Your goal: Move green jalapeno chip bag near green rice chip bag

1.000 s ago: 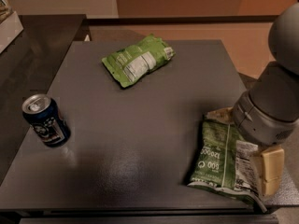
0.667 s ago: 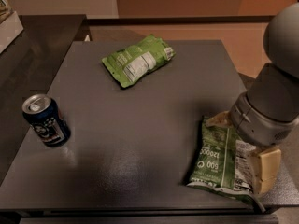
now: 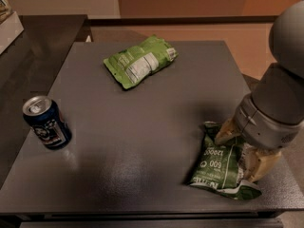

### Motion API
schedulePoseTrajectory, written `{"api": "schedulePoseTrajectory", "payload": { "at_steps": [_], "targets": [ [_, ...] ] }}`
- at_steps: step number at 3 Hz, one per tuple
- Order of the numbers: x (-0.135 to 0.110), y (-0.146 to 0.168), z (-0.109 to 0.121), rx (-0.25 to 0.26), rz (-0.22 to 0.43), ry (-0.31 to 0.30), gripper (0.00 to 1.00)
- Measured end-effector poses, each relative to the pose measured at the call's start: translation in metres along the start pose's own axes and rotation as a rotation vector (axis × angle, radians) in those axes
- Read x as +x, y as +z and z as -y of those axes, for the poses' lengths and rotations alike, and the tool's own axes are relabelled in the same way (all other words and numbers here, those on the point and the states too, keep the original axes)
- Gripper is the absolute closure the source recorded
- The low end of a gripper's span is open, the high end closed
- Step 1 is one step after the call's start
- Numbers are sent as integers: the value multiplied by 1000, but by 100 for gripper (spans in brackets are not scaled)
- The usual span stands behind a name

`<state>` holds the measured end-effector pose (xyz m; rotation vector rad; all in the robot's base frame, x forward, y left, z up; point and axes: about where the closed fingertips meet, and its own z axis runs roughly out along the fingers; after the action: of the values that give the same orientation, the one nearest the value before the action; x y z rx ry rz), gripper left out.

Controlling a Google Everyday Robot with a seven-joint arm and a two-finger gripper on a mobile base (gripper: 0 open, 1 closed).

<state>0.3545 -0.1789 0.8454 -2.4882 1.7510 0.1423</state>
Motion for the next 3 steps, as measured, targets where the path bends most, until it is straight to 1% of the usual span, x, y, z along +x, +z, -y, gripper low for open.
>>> {"api": "schedulePoseTrajectory", "payload": {
  "at_steps": [1, 2, 3],
  "targets": [
    [-4, -16, 5, 46, -1, 8, 85],
    [-9, -38, 22, 111, -9, 52, 100],
    [-10, -55, 51, 199, -10, 136, 100]
  ]
}}
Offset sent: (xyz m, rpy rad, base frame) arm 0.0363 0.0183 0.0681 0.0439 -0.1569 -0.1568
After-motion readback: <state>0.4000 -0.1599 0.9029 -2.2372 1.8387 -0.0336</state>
